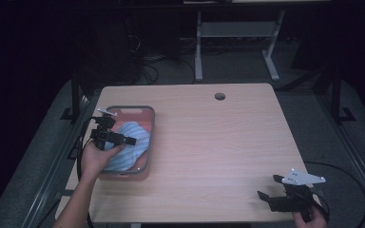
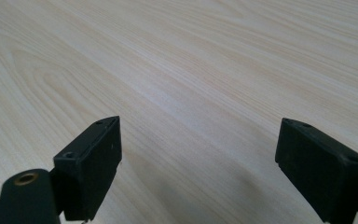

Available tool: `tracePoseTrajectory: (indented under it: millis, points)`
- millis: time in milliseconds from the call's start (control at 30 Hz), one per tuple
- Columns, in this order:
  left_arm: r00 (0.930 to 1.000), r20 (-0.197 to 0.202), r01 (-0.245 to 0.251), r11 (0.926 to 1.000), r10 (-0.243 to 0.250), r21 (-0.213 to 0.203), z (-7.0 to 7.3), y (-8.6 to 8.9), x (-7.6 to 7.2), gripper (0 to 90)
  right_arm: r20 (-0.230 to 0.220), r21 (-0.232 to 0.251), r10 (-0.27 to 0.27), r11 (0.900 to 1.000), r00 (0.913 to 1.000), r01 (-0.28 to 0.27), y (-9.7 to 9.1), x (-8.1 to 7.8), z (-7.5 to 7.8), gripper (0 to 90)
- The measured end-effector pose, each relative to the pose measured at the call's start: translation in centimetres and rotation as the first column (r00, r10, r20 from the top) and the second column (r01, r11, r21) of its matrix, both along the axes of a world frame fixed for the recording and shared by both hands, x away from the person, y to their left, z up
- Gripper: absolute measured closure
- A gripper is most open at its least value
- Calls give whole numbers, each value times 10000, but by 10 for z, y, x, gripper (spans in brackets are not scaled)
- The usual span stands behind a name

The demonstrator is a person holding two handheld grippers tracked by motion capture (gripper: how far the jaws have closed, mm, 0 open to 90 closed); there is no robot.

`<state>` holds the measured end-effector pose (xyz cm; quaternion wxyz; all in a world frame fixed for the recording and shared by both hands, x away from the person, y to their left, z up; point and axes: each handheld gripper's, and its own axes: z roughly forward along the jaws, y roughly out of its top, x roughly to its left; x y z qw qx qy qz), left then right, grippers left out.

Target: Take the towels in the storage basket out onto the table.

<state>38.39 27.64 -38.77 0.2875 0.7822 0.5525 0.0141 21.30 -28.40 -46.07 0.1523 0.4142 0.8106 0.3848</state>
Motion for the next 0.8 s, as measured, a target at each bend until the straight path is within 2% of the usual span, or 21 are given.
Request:
tracePoseTrajectory:
  millis: [233,300,367,567,633,800]
  points:
    - [9991,-414,51,9979,-24,652,-8,-8,5,242,-3,7,1,10000,10000,-1,0,0,0,140]
    - [9974,-692,269,9953,-204,934,-12,-9,7,241,14,-21,29,10000,10000,-29,0,0,0,140]
    - [9954,-948,226,9937,-121,1098,-17,-9,9,242,-7,-4,33,10000,10000,-33,0,0,0,140]
    - [9894,-1450,166,9914,24,1298,-24,-10,13,294,-14,45,8,10000,10000,-8,0,0,0,140]
    - [9889,-1488,220,9894,-5,1432,-25,-12,14,313,19,1,51,10000,10000,-51,0,0,0,140]
    - [9850,-1726,414,9708,0,2363,-31,-17,17,411,36,-8,49,10000,10000,-49,0,0,0,140]
